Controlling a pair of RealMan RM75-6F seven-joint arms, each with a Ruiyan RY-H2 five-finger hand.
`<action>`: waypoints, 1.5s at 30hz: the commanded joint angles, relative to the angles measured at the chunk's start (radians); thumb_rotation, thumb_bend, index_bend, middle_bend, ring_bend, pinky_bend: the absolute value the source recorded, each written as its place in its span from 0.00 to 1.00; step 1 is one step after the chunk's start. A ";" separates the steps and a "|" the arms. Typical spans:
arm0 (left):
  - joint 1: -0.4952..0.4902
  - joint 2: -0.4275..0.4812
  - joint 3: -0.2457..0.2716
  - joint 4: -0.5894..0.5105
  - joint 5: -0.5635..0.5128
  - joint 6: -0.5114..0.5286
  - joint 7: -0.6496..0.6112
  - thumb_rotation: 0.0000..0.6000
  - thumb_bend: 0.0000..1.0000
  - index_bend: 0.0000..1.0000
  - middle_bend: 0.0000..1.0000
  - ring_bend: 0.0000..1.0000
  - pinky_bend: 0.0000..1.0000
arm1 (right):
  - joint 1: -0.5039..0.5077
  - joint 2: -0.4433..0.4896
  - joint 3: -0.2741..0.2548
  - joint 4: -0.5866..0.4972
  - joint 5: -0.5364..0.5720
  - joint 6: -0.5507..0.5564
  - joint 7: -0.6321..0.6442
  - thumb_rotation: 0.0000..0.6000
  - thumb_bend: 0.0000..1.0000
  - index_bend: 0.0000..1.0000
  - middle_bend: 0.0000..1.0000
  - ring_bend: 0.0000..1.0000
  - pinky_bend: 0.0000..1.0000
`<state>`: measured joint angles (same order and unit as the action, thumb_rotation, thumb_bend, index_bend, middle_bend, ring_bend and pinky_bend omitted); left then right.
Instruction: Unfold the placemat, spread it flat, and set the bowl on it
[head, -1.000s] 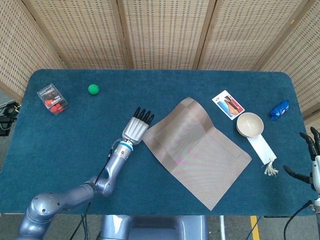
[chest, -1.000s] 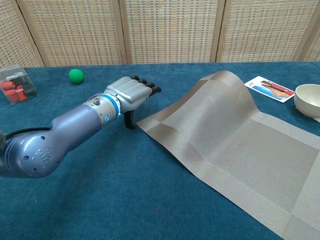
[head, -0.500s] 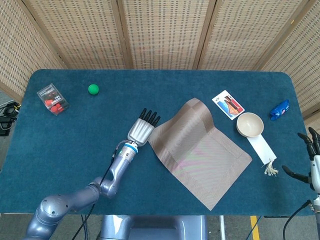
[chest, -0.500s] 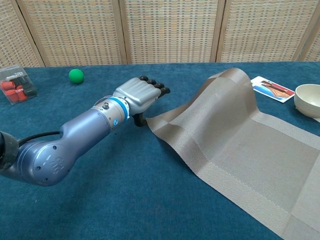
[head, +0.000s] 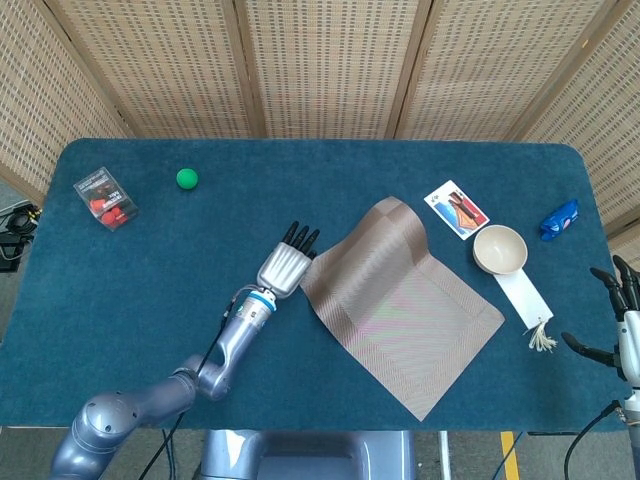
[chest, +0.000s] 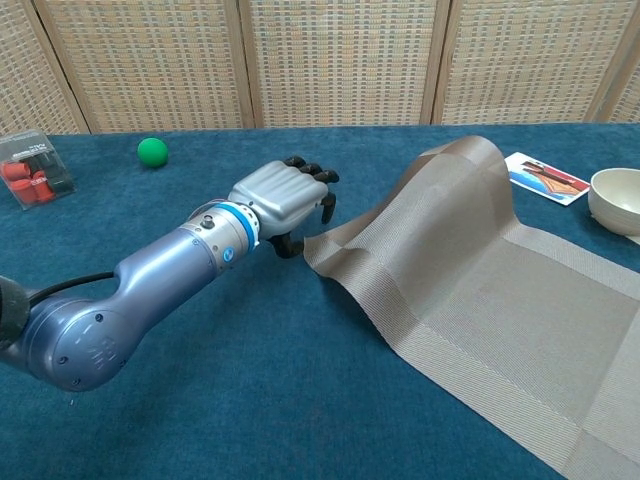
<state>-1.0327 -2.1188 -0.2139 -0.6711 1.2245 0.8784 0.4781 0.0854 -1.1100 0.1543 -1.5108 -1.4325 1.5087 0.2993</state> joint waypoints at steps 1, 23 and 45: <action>0.005 0.001 0.004 0.004 0.006 -0.002 -0.005 1.00 0.39 0.46 0.00 0.00 0.00 | -0.001 0.001 0.000 -0.001 0.000 0.001 0.001 1.00 0.12 0.19 0.00 0.00 0.00; 0.005 -0.028 -0.011 0.068 0.019 -0.023 -0.025 1.00 0.49 0.58 0.00 0.00 0.00 | -0.006 -0.001 -0.003 -0.001 -0.004 0.001 0.001 1.00 0.12 0.19 0.00 0.00 0.00; 0.037 0.018 -0.008 0.004 0.059 0.047 -0.048 1.00 0.58 0.61 0.00 0.00 0.00 | -0.005 0.000 -0.008 0.000 -0.018 0.001 0.003 1.00 0.12 0.19 0.00 0.00 0.00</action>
<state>-1.0054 -2.1136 -0.2264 -0.6529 1.2761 0.9123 0.4328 0.0807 -1.1103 0.1458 -1.5113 -1.4503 1.5094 0.3018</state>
